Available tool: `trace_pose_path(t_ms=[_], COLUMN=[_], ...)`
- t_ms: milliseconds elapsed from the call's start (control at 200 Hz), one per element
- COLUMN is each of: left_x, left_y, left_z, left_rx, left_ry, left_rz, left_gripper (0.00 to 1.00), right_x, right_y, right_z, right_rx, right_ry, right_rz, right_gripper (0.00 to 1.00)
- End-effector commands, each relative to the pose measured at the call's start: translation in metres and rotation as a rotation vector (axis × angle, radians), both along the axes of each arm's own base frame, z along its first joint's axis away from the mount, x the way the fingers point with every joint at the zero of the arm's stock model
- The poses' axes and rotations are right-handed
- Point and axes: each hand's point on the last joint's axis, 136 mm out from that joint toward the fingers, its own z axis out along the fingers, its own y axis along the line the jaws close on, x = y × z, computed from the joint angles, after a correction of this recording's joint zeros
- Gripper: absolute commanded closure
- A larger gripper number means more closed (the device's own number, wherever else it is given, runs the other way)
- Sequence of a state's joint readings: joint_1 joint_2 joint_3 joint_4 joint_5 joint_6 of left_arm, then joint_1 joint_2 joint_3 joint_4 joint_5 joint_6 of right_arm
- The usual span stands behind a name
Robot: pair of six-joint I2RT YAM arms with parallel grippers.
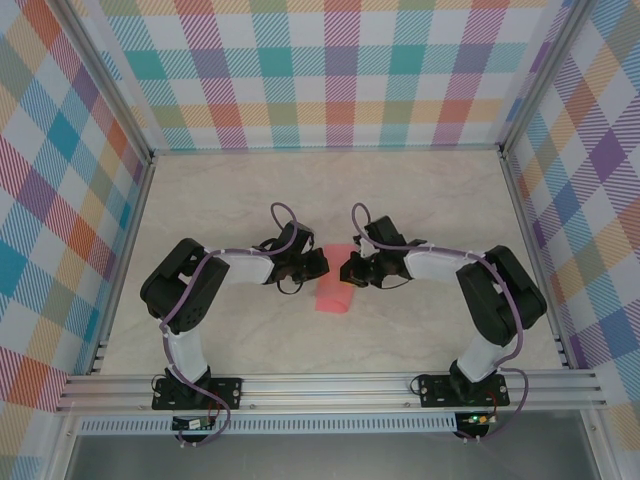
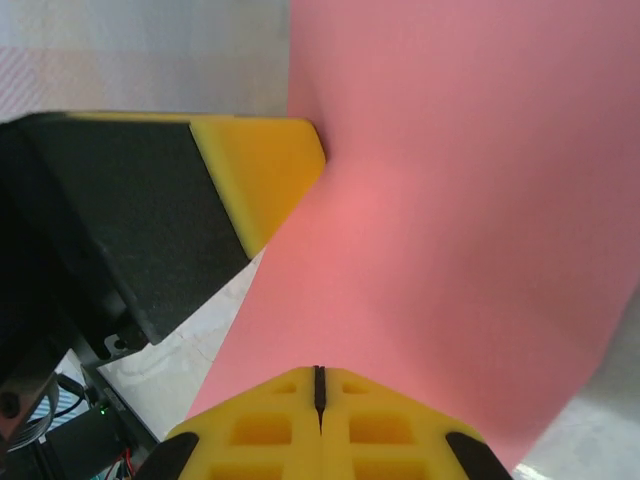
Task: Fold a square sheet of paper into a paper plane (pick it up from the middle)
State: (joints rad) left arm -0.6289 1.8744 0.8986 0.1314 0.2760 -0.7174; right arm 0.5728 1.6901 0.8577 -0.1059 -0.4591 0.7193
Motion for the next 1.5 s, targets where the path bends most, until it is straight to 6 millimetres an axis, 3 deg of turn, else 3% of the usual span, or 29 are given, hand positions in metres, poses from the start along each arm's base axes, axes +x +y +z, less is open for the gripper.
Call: trace_pose_path(t_ms=[0,210,655,845,985,1060,1235,1340,1495], left_x=[-0.108,-0.107,-0.107,-0.109,-0.109,-0.109,-0.109,-0.109,-0.108], left_y=[0.11,0.11,0.112,0.115,0.116,0.116,0.114,0.113,0.113], left_z=[-0.109,-0.109,-0.11,-0.111,-0.112,-0.113,-0.112,-0.112,-0.111], left_rx=[0.499,0.502,0.509,0.525,0.527,0.528,0.52,0.511,0.511], left_ry=[0.411,0.406,0.408,0.413,0.414,0.414,0.411,0.41,0.41], left_rz=[0.041,0.043,0.046,0.053,0.054,0.053,0.052,0.05,0.051], left_gripper=[1.0,1.0,1.0,1.0,1.0,1.0,1.0,1.0,1.0], right_x=[-0.02,-0.04,-0.055,-0.082,-0.097,-0.09,-0.047,-0.03,-0.022], right_y=[-0.003,-0.013,-0.024,-0.045,-0.051,-0.044,-0.014,-0.003,0.008], right_z=[-0.016,-0.027,-0.041,-0.053,-0.046,-0.032,0.013,0.014,-0.004], right_rx=[-0.024,-0.053,-0.093,-0.152,-0.139,-0.104,-0.016,0.002,0.009], right_ry=[0.085,0.122,0.157,0.2,0.177,0.13,-0.02,-0.035,0.011], right_rz=[0.004,0.014,0.023,0.055,0.114,0.136,0.134,0.123,0.13], right_gripper=[1.0,1.0,1.0,1.0,1.0,1.0,1.0,1.0,1.0])
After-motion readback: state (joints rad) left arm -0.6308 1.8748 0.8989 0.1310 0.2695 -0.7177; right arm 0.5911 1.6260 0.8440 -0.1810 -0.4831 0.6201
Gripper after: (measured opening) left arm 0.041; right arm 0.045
